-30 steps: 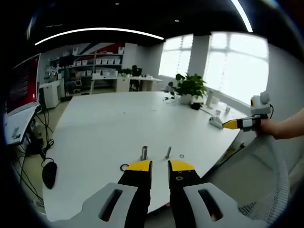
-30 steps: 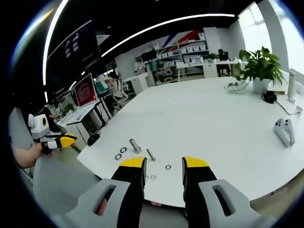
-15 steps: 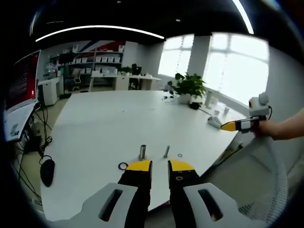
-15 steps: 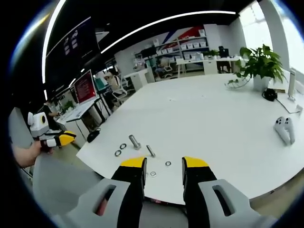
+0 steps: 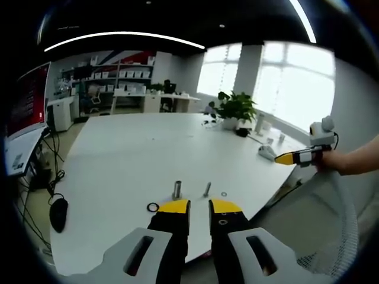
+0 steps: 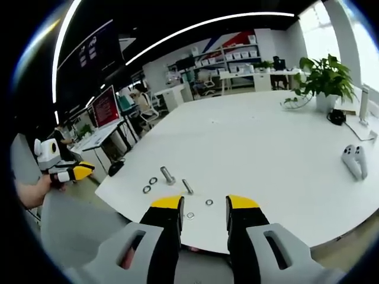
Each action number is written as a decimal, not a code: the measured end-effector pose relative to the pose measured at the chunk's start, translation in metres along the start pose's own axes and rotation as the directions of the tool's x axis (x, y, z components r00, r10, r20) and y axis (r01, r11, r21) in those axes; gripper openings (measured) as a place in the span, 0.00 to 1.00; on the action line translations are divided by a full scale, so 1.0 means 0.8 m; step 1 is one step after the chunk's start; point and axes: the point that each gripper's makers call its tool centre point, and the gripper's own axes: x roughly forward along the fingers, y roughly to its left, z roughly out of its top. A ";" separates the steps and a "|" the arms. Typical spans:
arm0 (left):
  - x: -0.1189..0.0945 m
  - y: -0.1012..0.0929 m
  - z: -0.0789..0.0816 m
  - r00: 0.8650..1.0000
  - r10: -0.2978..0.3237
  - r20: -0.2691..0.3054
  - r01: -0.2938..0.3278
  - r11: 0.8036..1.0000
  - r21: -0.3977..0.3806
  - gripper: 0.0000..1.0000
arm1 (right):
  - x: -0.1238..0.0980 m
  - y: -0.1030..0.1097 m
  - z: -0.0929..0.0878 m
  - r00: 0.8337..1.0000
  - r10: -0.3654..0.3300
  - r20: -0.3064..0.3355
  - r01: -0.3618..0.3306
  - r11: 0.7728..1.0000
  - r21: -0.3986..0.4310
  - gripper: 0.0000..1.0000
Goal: Place the washer onto the threaded stud by aligning its center hole with the stud, sliding it down to the base, and recovering from edge contact or off-axis alignment until the washer reaches the visible bottom stop.
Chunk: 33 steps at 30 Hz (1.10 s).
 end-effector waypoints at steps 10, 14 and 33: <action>-0.001 0.000 0.000 1.000 -0.005 0.000 0.005 1.000 -0.003 0.09 | -0.001 -0.001 0.001 1.000 -0.004 0.003 0.004 1.000 0.002 0.30; -0.001 0.000 0.000 1.000 -0.005 0.001 0.005 1.000 -0.005 0.09 | -0.001 -0.001 0.000 1.000 -0.007 0.003 0.007 1.000 -0.002 0.30; -0.001 0.000 -0.001 1.000 -0.007 0.001 0.007 1.000 -0.001 0.09 | -0.001 -0.002 -0.001 1.000 -0.014 -0.003 0.014 1.000 -0.007 0.30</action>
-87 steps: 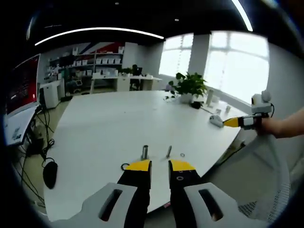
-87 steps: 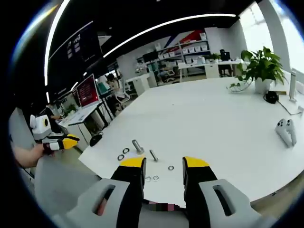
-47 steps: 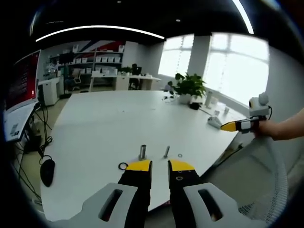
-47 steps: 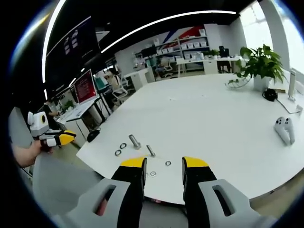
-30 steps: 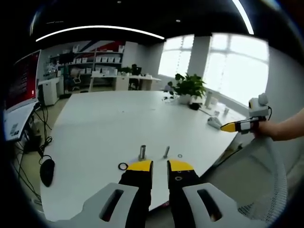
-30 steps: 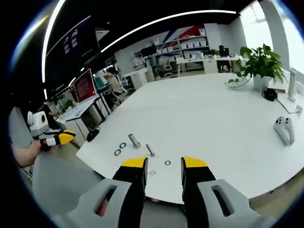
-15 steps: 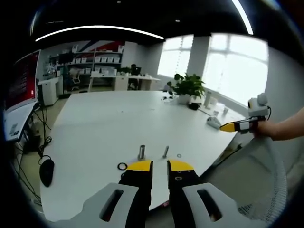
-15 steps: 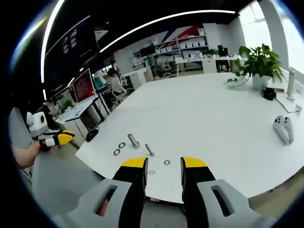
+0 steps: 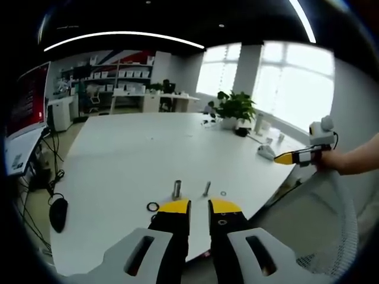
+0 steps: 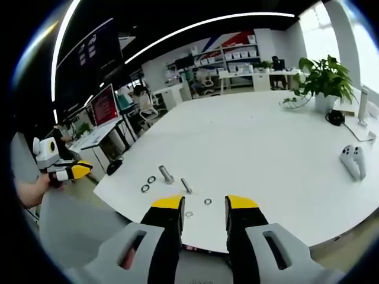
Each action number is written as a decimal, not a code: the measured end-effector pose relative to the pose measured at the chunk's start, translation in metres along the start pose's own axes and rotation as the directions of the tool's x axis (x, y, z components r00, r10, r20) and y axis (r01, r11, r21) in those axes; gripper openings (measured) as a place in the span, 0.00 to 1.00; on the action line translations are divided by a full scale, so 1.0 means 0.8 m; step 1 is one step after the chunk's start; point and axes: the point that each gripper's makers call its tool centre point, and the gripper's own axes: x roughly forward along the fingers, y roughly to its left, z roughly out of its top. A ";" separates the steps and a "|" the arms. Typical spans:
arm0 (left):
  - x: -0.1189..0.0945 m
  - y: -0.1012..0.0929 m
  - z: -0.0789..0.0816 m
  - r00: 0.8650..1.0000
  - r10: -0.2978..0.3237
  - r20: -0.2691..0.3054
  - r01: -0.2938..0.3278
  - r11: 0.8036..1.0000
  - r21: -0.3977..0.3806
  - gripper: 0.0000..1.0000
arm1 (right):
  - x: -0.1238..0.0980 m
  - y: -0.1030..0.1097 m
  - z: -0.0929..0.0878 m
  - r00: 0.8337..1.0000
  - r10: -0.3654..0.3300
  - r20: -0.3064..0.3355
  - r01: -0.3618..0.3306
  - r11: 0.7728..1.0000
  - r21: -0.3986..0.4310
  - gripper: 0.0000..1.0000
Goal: Place the washer onto the threaded stud by aligning its center hole with the stud, sliding it down to the base, and recovering from edge contact or off-axis alignment until the washer reaches the visible bottom stop.
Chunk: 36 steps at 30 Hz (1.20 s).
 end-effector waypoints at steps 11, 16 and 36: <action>0.000 0.000 0.001 1.000 0.000 0.002 0.000 1.000 -0.002 0.09 | 0.001 0.002 -0.002 1.000 0.004 -0.012 -0.004 1.000 -0.005 0.30; 0.000 0.000 0.001 1.000 0.001 0.002 -0.001 1.000 -0.002 0.09 | 0.001 0.002 -0.003 1.000 0.006 -0.013 -0.006 1.000 -0.003 0.30; 0.001 0.003 -0.001 1.000 0.013 -0.006 -0.013 1.000 -0.009 0.08 | 0.001 -0.003 -0.001 1.000 -0.006 -0.006 0.006 1.000 -0.005 0.30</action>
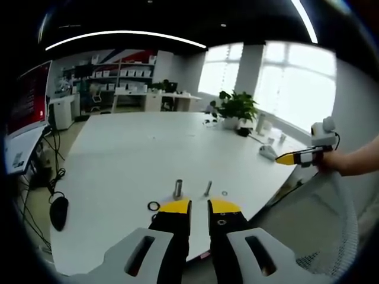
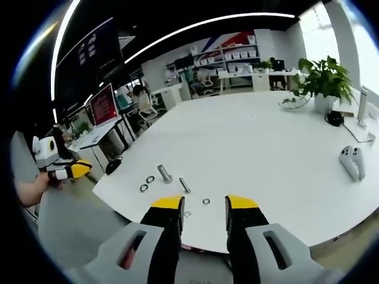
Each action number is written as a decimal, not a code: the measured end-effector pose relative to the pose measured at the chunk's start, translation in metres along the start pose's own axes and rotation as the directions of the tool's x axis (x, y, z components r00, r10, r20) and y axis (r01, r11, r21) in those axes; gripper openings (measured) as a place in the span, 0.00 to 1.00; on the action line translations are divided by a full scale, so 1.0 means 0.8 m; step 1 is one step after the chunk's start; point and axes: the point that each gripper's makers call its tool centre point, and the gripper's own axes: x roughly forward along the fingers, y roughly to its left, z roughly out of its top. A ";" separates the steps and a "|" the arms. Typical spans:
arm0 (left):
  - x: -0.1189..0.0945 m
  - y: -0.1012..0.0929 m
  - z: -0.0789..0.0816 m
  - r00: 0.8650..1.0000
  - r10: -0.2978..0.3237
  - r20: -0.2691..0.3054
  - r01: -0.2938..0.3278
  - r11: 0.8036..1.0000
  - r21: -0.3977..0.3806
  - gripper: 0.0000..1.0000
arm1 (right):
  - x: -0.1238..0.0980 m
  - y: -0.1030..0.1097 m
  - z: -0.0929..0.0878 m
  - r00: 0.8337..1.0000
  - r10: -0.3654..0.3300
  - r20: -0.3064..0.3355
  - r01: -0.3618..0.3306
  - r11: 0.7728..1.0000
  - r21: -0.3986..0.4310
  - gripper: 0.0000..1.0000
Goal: Place the washer onto the threaded stud by aligning its center hole with the stud, sliding it down to the base, and recovering from edge contact or off-axis alignment until the washer reaches the visible bottom stop.
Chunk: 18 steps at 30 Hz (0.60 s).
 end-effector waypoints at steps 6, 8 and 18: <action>0.000 0.001 -0.001 1.000 0.004 -0.007 -0.004 1.000 -0.002 0.08 | 0.001 0.001 -0.002 1.000 0.002 -0.010 -0.002 1.000 -0.003 0.30; 0.000 0.001 -0.001 1.000 0.004 -0.006 -0.004 1.000 -0.001 0.08 | 0.000 0.001 -0.001 1.000 0.001 -0.005 -0.001 1.000 0.000 0.30; 0.000 0.003 0.000 1.000 0.011 -0.004 -0.011 1.000 -0.005 0.08 | 0.001 0.000 -0.001 1.000 -0.001 -0.006 0.001 1.000 -0.004 0.31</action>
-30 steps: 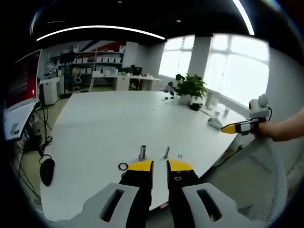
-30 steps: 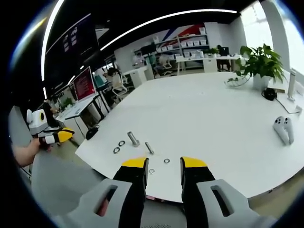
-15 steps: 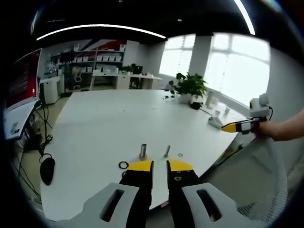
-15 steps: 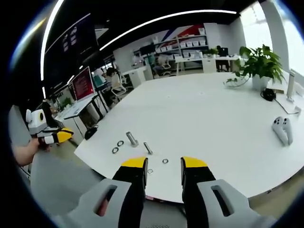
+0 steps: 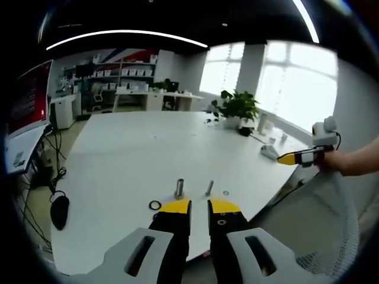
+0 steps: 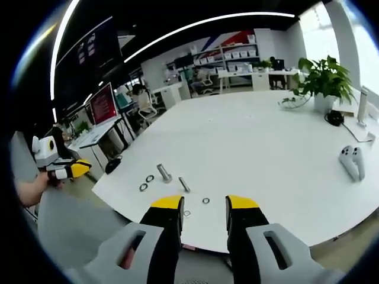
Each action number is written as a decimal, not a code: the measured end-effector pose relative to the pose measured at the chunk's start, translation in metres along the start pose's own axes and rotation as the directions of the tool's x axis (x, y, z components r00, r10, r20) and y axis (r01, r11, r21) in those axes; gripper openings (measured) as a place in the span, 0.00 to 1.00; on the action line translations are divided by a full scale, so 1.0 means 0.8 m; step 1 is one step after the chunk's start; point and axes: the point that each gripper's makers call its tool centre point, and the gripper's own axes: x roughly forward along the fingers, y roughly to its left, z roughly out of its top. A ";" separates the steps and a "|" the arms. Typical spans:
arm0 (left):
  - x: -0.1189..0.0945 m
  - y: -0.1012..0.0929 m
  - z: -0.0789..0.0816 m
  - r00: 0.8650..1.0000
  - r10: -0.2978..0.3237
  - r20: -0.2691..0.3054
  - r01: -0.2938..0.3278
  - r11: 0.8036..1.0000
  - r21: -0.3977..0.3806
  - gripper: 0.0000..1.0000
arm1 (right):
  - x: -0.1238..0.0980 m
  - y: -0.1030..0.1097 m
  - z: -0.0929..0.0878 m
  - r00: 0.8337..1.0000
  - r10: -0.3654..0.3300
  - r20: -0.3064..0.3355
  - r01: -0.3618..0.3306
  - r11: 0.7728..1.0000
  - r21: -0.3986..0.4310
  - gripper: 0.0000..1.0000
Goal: Place the washer onto the threaded stud by aligning its center hole with the stud, sliding it down to the base, and recovering from edge contact or off-axis alignment until the washer reaches the visible bottom stop.
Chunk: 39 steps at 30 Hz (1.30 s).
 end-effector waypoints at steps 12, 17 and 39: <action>0.001 0.003 -0.003 1.000 0.003 -0.015 -0.003 1.000 -0.004 0.08 | -0.007 -0.008 0.030 0.994 -0.027 0.105 0.027 1.000 0.006 0.31; 0.002 0.005 -0.002 1.000 0.010 -0.014 -0.010 1.000 -0.005 0.08 | -0.006 -0.006 0.039 0.993 -0.018 0.119 0.018 1.000 0.004 0.33; 0.002 0.013 -0.014 0.996 0.050 -0.068 -0.050 0.999 -0.010 0.09 | 0.013 0.010 0.030 0.991 0.128 0.029 -0.127 0.992 -0.029 0.33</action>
